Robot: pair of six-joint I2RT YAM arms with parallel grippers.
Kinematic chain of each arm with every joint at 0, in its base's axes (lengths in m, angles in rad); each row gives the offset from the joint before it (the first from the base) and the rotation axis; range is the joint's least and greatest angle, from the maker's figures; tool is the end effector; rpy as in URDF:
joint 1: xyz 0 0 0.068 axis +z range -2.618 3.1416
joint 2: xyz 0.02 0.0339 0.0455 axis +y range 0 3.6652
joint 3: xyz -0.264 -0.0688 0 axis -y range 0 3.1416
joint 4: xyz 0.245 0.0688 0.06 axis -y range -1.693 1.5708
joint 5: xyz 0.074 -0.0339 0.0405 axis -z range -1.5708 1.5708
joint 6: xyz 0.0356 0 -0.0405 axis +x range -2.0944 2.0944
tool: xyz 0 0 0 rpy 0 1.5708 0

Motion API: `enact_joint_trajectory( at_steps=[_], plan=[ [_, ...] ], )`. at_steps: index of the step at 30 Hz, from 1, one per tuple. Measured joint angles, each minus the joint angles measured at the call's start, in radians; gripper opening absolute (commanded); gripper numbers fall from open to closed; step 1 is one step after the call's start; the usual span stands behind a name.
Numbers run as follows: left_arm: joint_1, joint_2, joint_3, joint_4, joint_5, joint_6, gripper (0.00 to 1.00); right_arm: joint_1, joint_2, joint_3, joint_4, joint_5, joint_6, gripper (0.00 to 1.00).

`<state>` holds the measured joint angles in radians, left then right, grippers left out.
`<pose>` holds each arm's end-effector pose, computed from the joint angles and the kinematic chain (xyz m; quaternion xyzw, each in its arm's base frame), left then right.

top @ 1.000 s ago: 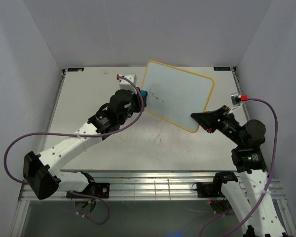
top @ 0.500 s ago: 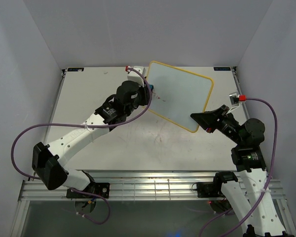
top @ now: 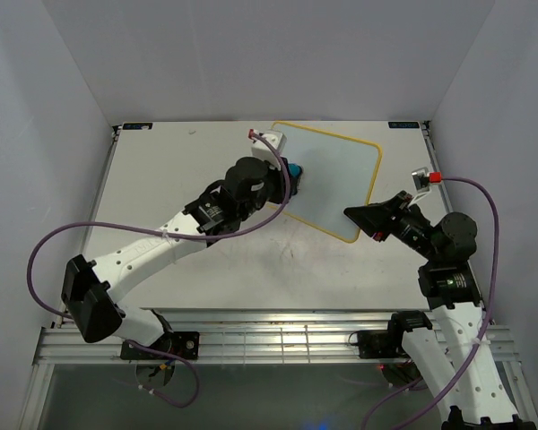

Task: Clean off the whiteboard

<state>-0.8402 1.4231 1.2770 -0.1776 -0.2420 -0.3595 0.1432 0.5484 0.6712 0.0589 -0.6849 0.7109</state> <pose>0.2300 -0.2440 0.3638 0.1234 0.7995 -0.2463 0.5338 0.1259 0.0409 0.3590 -0.0788 0.6510 0.4954 0.5697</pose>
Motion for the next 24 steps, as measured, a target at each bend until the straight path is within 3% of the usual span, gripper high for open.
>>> enact_joint_trajectory(
  at_steps=[7, 11, 15, 24],
  plan=[
    [-0.21, 0.013, 0.007, 0.034, -0.006, -0.043, 0.0, 0.0, 0.031, -0.032, -0.004, -0.019, 0.008, 0.08],
    [-0.235, 0.017, 0.006, 0.026, -0.047, -0.102, 0.0, 0.0, 0.041, -0.032, -0.004, -0.02, 0.012, 0.08],
    [-0.196, -0.005, -0.024, 0.025, -0.042, -0.157, 0.0, 0.001, 0.043, -0.032, -0.004, -0.021, 0.013, 0.08],
    [0.101, -0.093, -0.213, 0.028, 0.006, -0.169, 0.0, 0.003, 0.029, -0.027, 0.026, -0.034, 0.022, 0.08]
  ],
)
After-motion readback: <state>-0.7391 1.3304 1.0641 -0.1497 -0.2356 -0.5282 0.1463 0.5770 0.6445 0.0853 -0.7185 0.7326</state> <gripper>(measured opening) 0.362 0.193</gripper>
